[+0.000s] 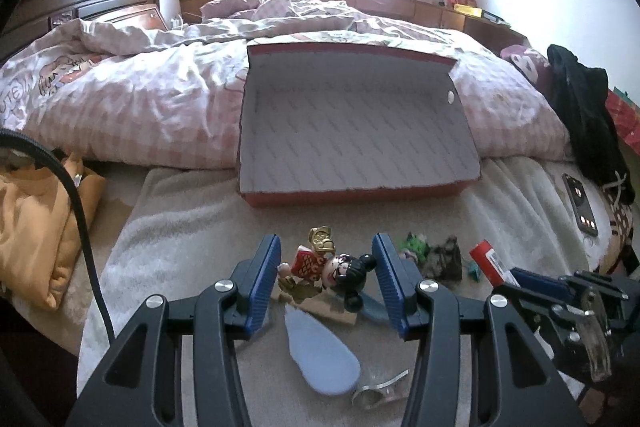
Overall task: Organize objects
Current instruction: 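Carry the figurine in left tool while right tool carries the tube into the box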
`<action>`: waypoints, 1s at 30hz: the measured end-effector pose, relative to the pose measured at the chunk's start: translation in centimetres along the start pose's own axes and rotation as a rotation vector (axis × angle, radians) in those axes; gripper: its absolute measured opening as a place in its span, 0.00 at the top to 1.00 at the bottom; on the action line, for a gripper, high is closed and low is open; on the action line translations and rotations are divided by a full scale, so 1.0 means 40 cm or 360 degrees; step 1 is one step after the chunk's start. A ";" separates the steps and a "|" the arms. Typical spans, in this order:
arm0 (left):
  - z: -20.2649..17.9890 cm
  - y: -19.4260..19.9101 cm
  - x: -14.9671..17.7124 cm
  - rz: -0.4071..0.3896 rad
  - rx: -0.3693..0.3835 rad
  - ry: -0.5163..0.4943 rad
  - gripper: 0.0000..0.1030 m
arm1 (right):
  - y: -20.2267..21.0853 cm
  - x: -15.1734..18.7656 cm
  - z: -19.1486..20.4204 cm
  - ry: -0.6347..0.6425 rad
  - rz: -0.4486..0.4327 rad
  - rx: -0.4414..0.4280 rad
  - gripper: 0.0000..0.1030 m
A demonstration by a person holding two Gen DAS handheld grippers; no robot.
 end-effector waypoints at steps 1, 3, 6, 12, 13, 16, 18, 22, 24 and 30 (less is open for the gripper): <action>0.001 -0.004 -0.009 -0.0001 -0.0004 -0.0003 0.54 | -0.001 -0.005 -0.001 0.0004 -0.0001 0.0006 0.80; -0.001 -0.011 -0.026 -0.0002 -0.0012 -0.0008 0.54 | -0.003 -0.025 -0.006 0.0005 -0.0012 0.0018 0.80; -0.006 -0.028 -0.053 0.0011 0.0004 -0.0018 0.54 | -0.011 -0.063 -0.019 -0.0012 -0.0023 0.0013 0.80; -0.021 -0.059 -0.111 -0.0022 0.0001 -0.0061 0.54 | -0.021 -0.129 -0.026 0.0027 -0.0068 0.0055 0.80; -0.024 -0.064 -0.119 -0.0029 -0.0002 -0.0072 0.54 | -0.024 -0.138 -0.027 0.0029 -0.0070 0.0058 0.80; -0.034 -0.082 -0.141 -0.0042 -0.0010 -0.0094 0.54 | -0.037 -0.166 -0.035 0.0038 -0.0078 0.0073 0.80; -0.038 -0.096 -0.154 -0.0048 -0.0011 -0.0102 0.54 | -0.047 -0.182 -0.042 0.0043 -0.0081 0.0086 0.80; -0.040 -0.137 -0.166 -0.0042 -0.0022 -0.0117 0.54 | -0.081 -0.203 -0.069 0.0030 -0.0069 0.0098 0.80; -0.038 -0.168 -0.174 -0.0017 -0.0015 -0.0107 0.54 | -0.103 -0.218 -0.086 0.0015 -0.0060 0.0102 0.80; -0.038 -0.263 -0.190 0.0035 -0.0004 -0.0116 0.54 | -0.178 -0.254 -0.126 0.0012 -0.0040 0.0143 0.80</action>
Point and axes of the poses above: each gripper's, at about its wrist camera, not at the fingertips, and y roughly against the way its jaws point, z to its left, x to its underside, the point moved 1 cm from there along -y, roughly the way its jaws point, and after that the axes turned 1 degree about y, right-handed, at the moved point
